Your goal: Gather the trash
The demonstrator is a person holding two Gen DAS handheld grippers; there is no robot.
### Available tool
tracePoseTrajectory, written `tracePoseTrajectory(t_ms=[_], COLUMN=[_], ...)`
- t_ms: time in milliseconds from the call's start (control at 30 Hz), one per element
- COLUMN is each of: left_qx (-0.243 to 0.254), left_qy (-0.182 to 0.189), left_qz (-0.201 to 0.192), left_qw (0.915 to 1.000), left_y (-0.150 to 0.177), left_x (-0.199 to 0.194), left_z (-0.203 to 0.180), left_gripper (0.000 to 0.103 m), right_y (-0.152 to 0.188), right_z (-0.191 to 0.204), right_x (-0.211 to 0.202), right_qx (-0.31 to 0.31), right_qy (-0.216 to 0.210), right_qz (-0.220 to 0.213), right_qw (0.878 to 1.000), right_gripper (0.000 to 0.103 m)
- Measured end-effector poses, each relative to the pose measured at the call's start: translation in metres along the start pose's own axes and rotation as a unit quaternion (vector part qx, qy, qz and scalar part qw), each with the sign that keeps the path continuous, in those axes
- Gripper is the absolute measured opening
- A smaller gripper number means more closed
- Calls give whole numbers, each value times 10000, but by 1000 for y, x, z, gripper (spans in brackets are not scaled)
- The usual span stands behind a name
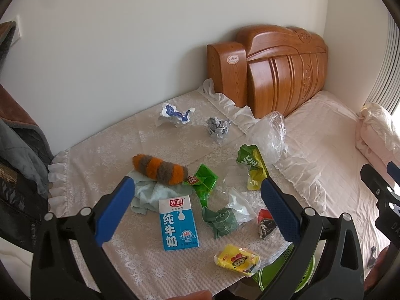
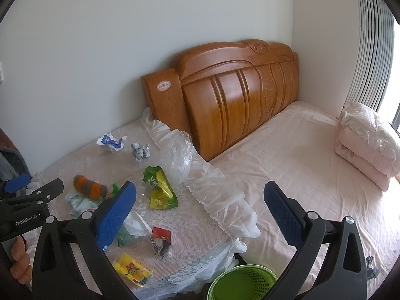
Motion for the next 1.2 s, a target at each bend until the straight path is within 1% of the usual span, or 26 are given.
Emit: tracePoseTrajectory(t_ms=[267, 467, 633, 700, 767, 867, 967, 1067, 1200], left_qx=[16, -3, -89, -67, -63, -73, -27, 102, 238], left_qy=[28, 263, 529, 532, 556, 741, 728, 710, 699], left_qz=[-5, 29, 159, 253, 349, 610, 709, 749, 977], left_qw=[10000, 9996, 9984, 9982, 9978, 9954, 9948, 9946, 9925], left_y=[2, 6, 6, 10, 14, 23, 36, 48, 65], left_x=[0, 4, 12, 18, 24, 36, 46, 55, 70], left_z=[-1, 1, 13, 18, 25, 39, 55, 69, 84], left_gripper=[97, 97, 97, 97, 97, 97, 97, 97, 97], right_y=[0, 2, 9, 15, 22, 37, 57, 85, 128], right_z=[1, 3, 9, 13, 20, 35, 55, 74, 99], right_x=[2, 8, 18, 23, 29, 39, 47, 59, 79], right_qx=[7, -13, -43, -57, -112, -311, -637, -1004, -1572], right_qy=[8, 18, -12, -76, -217, -414, -632, -803, -894], right_qz=[33, 112, 208, 243, 290, 409, 552, 817, 1247], right_qw=[10000, 9999, 9998, 9997, 9993, 9978, 9944, 9883, 9756], right_gripper=[101, 101, 101, 101, 101, 101, 101, 101, 101])
Point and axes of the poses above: each gripper's, at about its wrist camera, not at the fingertips, and x roughly the way its jaws point, z to its left, y to its underside, the point moved 4 cm from there along x, roughly the way its jaws point, and after that the axes turned 6 degrees about z, right-handed, at the moved point
